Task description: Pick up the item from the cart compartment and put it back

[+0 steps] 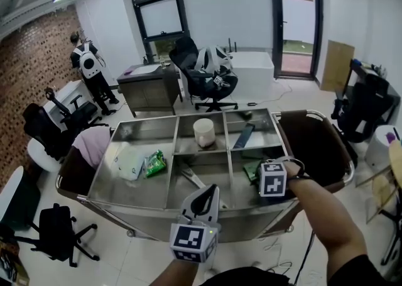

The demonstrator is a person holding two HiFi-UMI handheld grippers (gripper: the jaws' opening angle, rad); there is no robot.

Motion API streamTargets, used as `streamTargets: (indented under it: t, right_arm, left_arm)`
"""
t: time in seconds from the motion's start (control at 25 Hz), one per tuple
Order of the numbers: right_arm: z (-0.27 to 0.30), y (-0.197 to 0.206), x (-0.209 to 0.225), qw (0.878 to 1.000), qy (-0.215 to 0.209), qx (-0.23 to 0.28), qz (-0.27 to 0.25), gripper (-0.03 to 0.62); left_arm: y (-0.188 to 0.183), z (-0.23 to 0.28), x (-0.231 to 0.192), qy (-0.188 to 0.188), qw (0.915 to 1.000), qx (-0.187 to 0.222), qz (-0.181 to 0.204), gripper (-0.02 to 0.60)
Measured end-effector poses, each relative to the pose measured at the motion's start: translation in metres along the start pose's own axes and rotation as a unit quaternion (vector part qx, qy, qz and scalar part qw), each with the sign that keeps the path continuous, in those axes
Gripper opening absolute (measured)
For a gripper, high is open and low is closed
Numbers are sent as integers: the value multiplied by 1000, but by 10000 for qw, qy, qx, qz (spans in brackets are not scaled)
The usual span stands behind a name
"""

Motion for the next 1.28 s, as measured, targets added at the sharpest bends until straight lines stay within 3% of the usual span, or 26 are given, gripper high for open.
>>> streamTargets:
  t: [0.36, 0.48, 0.6, 0.84, 1.08, 1.16, 1.28]
  right_arm:
    - [-16, -4, 10, 9974, 325, 359, 543, 41]
    - [-35, -13, 17, 9900, 471, 797, 1060, 35]
    - [-57, -17, 25, 9747, 638, 1331, 1680, 32]
    - [-115, -31, 33, 9077, 977, 2889, 2884, 31]
    - [-151, -29, 31, 8466, 1178, 3744, 3593, 31]
    - [-163, -25, 30, 8191, 1222, 4089, 3833, 31]
    - [-183, -14, 25, 7631, 1283, 4691, 4256, 31]
  left_arm:
    - [3, 1, 5, 78, 10000, -33, -37, 0]
    - [2, 2, 5, 69, 10000, -42, 4, 0]
    - [-3, 1, 9, 94, 10000, -4, -3, 0]
    - [-5, 3, 12, 133, 9999, 58, 57, 0]
    - [-5, 5, 18, 198, 9998, 17, 60, 0]
    - [-6, 4, 18, 228, 9997, 17, 4, 0]
    - [-8, 1, 18, 249, 9996, 31, -162, 0]
Point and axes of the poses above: the fingertips, and each gripper's own axes: z forward along the fingers, x to its right, y out of its underside, the point moved 2 cm from there along -z, backward along the fingers, and after that the axes turned 3 degrees about -z, right-handed, at the moved point
